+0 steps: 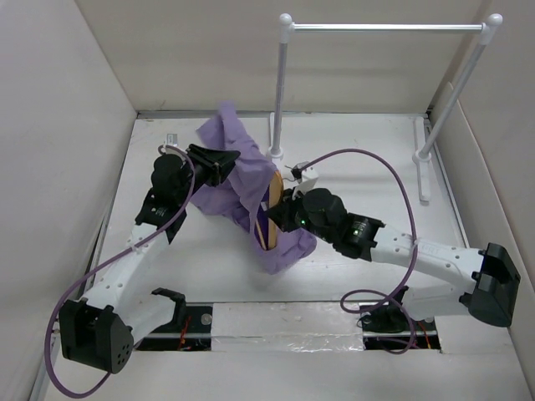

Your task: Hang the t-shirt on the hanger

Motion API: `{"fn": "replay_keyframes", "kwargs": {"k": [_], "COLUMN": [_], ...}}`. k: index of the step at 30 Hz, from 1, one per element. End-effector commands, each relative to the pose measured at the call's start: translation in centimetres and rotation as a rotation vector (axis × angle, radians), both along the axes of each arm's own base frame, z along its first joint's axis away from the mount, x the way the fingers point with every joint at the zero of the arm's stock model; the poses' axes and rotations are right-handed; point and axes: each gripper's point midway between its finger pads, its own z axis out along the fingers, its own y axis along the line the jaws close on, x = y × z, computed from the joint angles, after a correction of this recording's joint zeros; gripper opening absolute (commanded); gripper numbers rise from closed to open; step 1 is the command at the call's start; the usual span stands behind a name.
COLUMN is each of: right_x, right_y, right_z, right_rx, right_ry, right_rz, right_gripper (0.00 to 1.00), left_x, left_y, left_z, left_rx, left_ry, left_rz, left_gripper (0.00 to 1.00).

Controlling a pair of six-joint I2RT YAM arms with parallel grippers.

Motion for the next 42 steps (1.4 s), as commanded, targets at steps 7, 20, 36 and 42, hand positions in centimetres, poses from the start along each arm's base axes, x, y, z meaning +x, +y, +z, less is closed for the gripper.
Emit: {"fn": "replay_keyframes", "kwargs": {"k": [7, 20, 36, 42], "right_x": [1.4, -1.8, -3.0, -3.0], "right_y": [-1.6, -1.2, -1.4, -1.3], "right_z": [3.2, 3.4, 3.2, 3.4], "right_rx": [0.088, 0.108, 0.101, 0.103], "right_ry": [-0.051, -0.031, 0.000, -0.001], "right_rz": [-0.108, 0.062, 0.107, 0.108], "right_gripper": [0.00, 0.00, 0.00, 0.00], "left_x": [1.1, 9.4, 13.7, 14.0], "left_y": [1.7, 5.2, 5.0, 4.8], "left_z": [4.0, 3.4, 1.0, 0.6], "left_rx": [0.136, 0.498, 0.377, 0.367], "left_ry": [-0.117, -0.110, -0.080, -0.081], "left_rz": [0.037, 0.214, 0.228, 0.223], "left_gripper": [0.44, 0.66, 0.48, 0.13]}}
